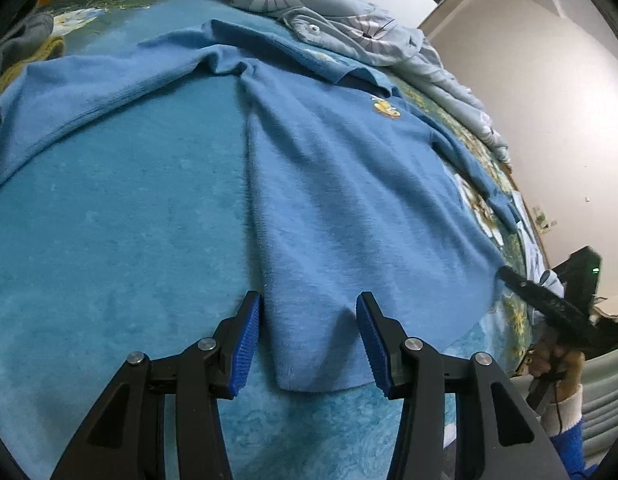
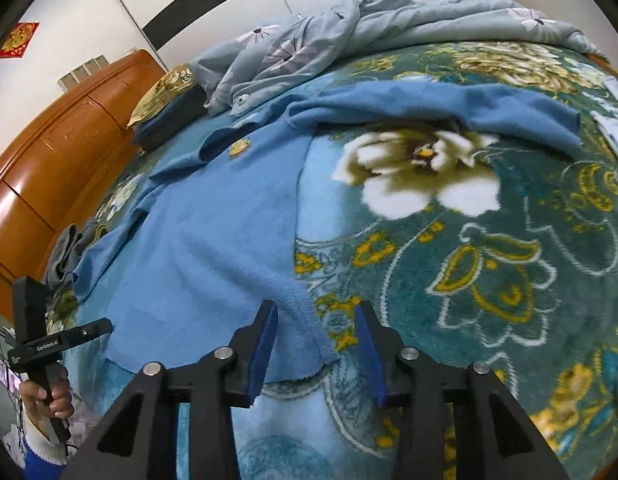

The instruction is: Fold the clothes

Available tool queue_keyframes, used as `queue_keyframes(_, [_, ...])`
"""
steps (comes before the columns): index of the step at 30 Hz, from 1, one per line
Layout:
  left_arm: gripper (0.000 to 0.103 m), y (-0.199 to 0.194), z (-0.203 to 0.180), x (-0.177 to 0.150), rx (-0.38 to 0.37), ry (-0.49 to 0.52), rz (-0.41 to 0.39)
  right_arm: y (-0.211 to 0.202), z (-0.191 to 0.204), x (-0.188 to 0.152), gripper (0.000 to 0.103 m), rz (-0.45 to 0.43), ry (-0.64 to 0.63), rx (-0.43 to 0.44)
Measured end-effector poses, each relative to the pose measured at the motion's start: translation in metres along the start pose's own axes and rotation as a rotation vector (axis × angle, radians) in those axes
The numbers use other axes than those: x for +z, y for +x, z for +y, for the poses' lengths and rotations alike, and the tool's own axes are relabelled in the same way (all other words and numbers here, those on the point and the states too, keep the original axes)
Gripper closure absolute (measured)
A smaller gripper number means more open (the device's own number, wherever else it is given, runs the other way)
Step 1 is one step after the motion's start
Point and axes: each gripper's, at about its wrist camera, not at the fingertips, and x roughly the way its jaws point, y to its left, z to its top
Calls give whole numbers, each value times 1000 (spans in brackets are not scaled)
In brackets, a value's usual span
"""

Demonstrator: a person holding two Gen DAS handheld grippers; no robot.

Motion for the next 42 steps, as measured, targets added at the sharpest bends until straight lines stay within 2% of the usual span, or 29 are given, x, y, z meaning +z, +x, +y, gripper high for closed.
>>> queue_keyframes(2, [55, 0, 3, 0, -26, -20, -13, 6, -2, -1, 58, 10, 13, 15])
queue_keyframes(4, [72, -1, 9, 0, -78, -55, -8, 6, -1, -2, 58, 1, 9, 37])
queue_keyframes(5, [85, 1, 15, -1, -118, -85, 3, 6, -1, -2, 58, 2, 12, 61])
queue_keyframes(6, [94, 3, 20, -2, -156, -118, 11, 5, -2, -3, 61, 7, 22, 91])
queue_keyframes(7, [94, 4, 23, -4, -174, -141, 14, 5, -3, -4, 62, 12, 35, 119])
queue_keyframes(9, [97, 3, 29, -6, -188, -176, 5, 2, 0, -5, 91, 20, 38, 133])
queue_keyframes(10, [97, -1, 28, -6, -180, -181, -5, 0, 1, -6, 96, 24, 35, 131])
queue_keyframes(12, [98, -19, 18, -4, -141, -146, -48, -5, 6, -8, 99, 26, 26, 132])
queue_keyframes(18, [98, -77, -15, -7, -41, 27, -128, -45, 35, -10, 99, -32, -52, 170])
queue_keyframes(21, [98, -83, -16, -22, 0, 75, -107, -61, 45, -22, 99, -37, -103, 163])
queue_keyframes(23, [98, -71, -13, -32, 36, 92, -69, -60, 46, -35, 99, -11, -120, 143])
queue_keyframes(28, [97, -43, -4, -49, 116, 123, -10, -33, 32, -59, 99, 84, -79, 93])
queue_keyframes(34, [92, -42, -9, -50, 158, 201, -15, -20, 29, -63, 98, 114, -84, 64])
queue_keyframes(36, [74, -48, -8, -47, 167, 219, -17, -23, 31, -62, 95, 110, -103, 53])
queue_keyframes(37, [69, -53, -8, -45, 177, 229, -23, -25, 31, -62, 92, 107, -111, 45])
queue_keyframes(38, [61, -61, -7, -42, 195, 245, -38, -28, 30, -61, 87, 100, -120, 29])
queue_keyframes(41, [48, -80, -8, -25, 252, 317, -86, -39, 26, -51, 67, 65, -145, -33])
queue_keyframes(42, [45, -84, -7, -12, 277, 344, -100, -43, 24, -44, 64, 48, -155, -59])
